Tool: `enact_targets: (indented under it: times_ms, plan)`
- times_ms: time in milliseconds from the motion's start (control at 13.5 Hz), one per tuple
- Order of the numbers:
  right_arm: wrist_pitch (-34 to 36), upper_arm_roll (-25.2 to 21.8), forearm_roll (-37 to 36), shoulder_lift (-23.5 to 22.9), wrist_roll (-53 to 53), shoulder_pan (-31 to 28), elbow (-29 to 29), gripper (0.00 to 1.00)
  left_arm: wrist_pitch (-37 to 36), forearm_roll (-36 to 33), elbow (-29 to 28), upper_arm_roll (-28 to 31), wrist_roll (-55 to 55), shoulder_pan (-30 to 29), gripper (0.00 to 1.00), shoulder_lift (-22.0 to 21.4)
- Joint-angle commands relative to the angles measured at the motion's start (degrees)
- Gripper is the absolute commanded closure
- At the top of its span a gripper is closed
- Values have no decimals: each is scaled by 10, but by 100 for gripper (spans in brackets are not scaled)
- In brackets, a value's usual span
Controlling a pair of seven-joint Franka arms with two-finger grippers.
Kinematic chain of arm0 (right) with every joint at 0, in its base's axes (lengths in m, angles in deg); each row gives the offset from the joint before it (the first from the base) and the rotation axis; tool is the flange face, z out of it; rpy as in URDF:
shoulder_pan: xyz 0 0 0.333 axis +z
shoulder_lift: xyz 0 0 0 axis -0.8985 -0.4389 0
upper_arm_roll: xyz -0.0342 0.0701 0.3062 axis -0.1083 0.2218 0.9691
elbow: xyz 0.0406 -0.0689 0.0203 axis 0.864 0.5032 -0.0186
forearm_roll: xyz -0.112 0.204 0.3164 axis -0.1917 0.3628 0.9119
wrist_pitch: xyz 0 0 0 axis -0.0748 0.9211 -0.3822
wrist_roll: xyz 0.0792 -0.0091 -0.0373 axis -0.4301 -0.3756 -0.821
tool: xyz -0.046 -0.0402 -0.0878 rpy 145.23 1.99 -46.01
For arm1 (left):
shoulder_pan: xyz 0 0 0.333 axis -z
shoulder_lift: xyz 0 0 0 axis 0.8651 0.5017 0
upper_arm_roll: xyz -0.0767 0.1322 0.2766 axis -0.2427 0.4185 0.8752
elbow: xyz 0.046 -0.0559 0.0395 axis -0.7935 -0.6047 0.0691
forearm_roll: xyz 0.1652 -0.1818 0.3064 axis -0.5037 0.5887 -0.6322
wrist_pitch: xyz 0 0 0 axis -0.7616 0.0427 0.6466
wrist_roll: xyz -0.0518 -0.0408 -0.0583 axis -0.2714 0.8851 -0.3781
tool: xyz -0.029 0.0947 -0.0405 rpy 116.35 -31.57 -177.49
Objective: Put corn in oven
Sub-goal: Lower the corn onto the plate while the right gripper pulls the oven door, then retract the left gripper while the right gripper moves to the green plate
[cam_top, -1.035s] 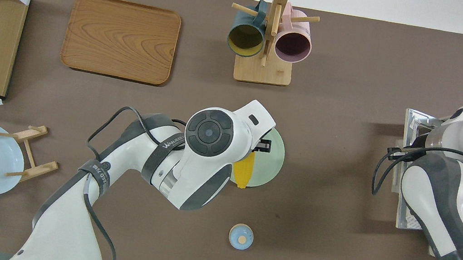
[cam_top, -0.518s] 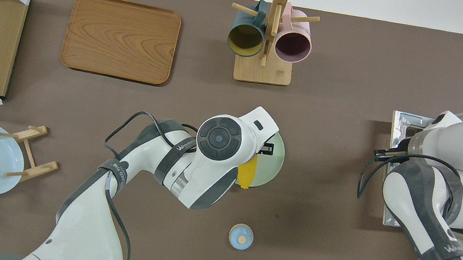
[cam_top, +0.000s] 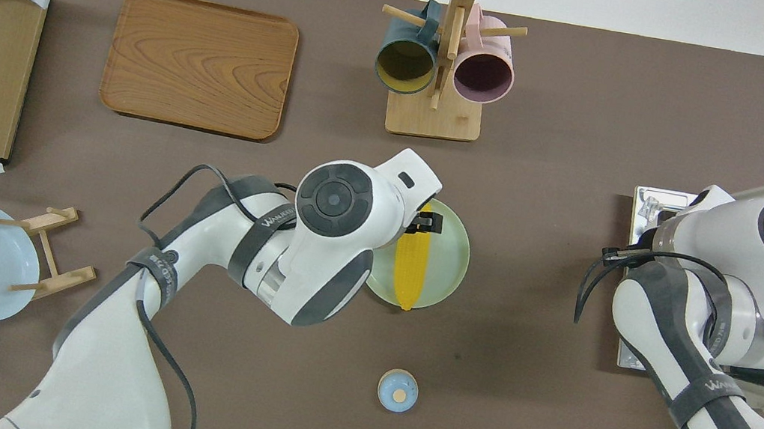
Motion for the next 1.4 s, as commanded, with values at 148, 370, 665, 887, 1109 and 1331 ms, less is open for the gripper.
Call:
enact_targets:
  times_ms: [148,370,665,887,1109,1331]
  plan:
    - [-8,10,3,1,8,-18,9,100,-183,-11,81,-1,29,-115,0,-70]
    - [3,16,6,-6,64,45,-20,100,-232,-61,118,-1,40,-183,0,-81]
    - [124,18,6,7,119,92,-103,47,-267,-68,118,-1,172,-281,0,-114]
    - [172,21,5,1,349,219,-166,48,-314,-67,113,-2,286,-340,0,-144]
    - [115,22,5,-22,461,304,-176,44,-391,-68,112,-1,298,-352,0,-178]
    - [108,22,-12,-94,551,369,-241,43,-437,-68,112,-3,302,-366,0,-205]
